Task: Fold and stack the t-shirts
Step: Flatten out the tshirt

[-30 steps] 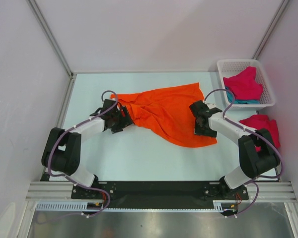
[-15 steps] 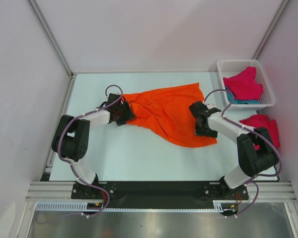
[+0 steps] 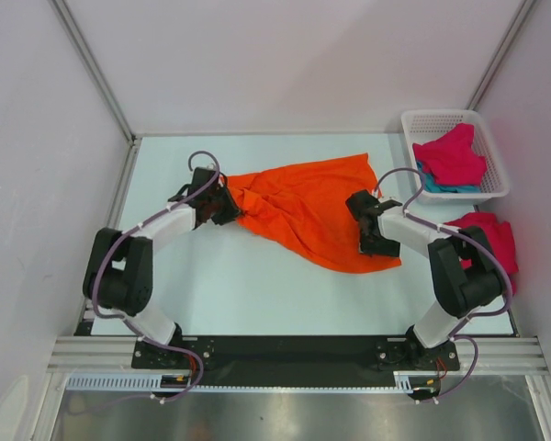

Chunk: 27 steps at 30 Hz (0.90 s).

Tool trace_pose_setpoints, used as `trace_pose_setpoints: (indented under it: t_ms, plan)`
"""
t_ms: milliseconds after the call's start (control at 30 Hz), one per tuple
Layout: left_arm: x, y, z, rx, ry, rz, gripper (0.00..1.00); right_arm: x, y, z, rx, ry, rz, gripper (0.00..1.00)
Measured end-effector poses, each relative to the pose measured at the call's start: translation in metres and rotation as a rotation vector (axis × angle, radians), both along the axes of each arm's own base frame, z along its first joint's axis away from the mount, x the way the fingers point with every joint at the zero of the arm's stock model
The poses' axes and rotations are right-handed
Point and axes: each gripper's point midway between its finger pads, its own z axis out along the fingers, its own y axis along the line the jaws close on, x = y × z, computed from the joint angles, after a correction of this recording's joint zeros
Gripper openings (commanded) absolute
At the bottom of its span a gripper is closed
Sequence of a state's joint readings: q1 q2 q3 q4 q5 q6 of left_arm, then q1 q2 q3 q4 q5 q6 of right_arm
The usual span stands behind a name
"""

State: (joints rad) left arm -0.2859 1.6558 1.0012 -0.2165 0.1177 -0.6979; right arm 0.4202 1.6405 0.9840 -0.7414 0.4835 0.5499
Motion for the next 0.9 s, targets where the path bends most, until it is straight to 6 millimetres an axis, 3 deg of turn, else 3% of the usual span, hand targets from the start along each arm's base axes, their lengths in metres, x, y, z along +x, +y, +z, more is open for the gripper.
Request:
trace_pose_setpoints:
  t_ms: [333,467,567,633,800,900]
  plan:
    - [-0.026,0.004,0.088,-0.060,-0.152,-0.018,0.26,-0.003,0.005,-0.002,0.005,-0.002,0.017,0.63]
    - [-0.026,0.005,0.099,-0.057,-0.162,-0.023,0.31,-0.004,0.007,0.000,0.010,-0.008,0.024,0.63]
    - [-0.001,0.001,0.094,-0.034,-0.129,-0.035,0.55,-0.006,0.010,0.005,0.014,-0.013,0.034,0.63]
    - [0.028,-0.004,0.086,-0.019,-0.096,-0.045,0.65,-0.008,0.012,0.009,0.020,-0.022,0.038,0.63]
    - [0.111,-0.017,0.068,0.008,-0.068,-0.059,0.69,-0.013,0.020,0.028,0.046,-0.059,0.049,0.63]
    - [0.128,-0.019,0.052,0.021,-0.035,-0.066,0.70,-0.015,0.024,0.035,0.055,-0.071,0.055,0.63]
